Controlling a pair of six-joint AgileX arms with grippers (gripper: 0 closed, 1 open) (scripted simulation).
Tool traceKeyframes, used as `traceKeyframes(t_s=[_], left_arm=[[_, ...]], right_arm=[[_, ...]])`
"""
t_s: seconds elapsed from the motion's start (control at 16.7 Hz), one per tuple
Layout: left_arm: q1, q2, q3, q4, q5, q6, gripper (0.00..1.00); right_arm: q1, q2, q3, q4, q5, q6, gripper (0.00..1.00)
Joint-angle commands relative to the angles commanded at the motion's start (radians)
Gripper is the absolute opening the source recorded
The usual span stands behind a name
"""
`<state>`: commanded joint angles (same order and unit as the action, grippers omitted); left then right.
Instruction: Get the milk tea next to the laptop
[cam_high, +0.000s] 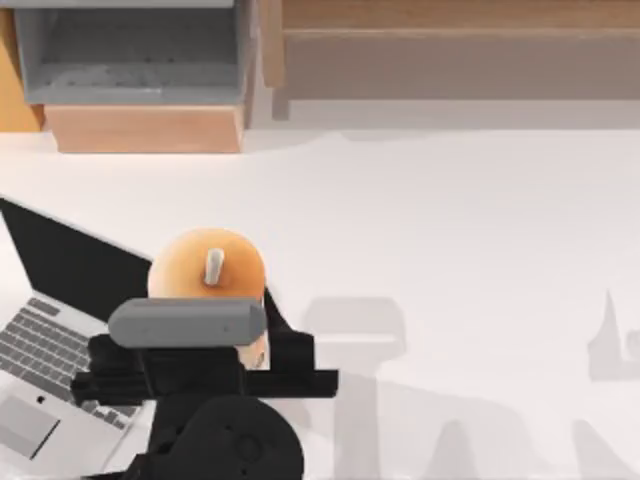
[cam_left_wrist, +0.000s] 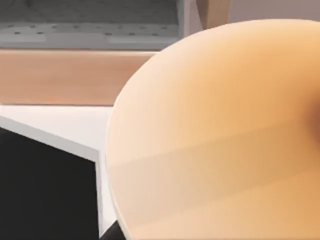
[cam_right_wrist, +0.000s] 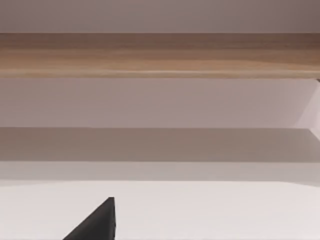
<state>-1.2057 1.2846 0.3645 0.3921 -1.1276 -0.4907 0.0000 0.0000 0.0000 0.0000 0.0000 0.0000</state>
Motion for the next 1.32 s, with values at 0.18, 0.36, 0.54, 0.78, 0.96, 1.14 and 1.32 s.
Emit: traceKeyframes(t_s=[0.18, 0.36, 0.54, 0.78, 0.96, 1.14, 1.32], left_arm=[[0.005, 0.002, 0.002, 0.006, 0.002, 0.002, 0.00], [0.008, 0.002, 0.003, 0.032, 0.004, 0.004, 0.00], [0.012, 0.006, 0.004, 0.072, 0.004, 0.005, 0.00], [0.012, 0.027, 0.002, 0.131, -0.001, 0.004, 0.00], [0.008, 0.054, -0.006, 0.174, -0.008, 0.003, 0.00], [0.003, 0.087, -0.020, 0.209, -0.012, 0.003, 0.00], [0.001, 0.123, -0.042, 0.226, -0.007, 0.004, 0.00]], right_arm=[[0.000, 0.000, 0.000, 0.000, 0.000, 0.000, 1.00], [0.000, 0.000, 0.000, 0.000, 0.000, 0.000, 1.00], [0.000, 0.000, 0.000, 0.000, 0.000, 0.000, 1.00], [0.000, 0.000, 0.000, 0.000, 0.000, 0.000, 1.00], [0.000, 0.000, 0.000, 0.000, 0.000, 0.000, 1.00], [0.000, 0.000, 0.000, 0.000, 0.000, 0.000, 1.00], [0.000, 0.000, 0.000, 0.000, 0.000, 0.000, 1.00]])
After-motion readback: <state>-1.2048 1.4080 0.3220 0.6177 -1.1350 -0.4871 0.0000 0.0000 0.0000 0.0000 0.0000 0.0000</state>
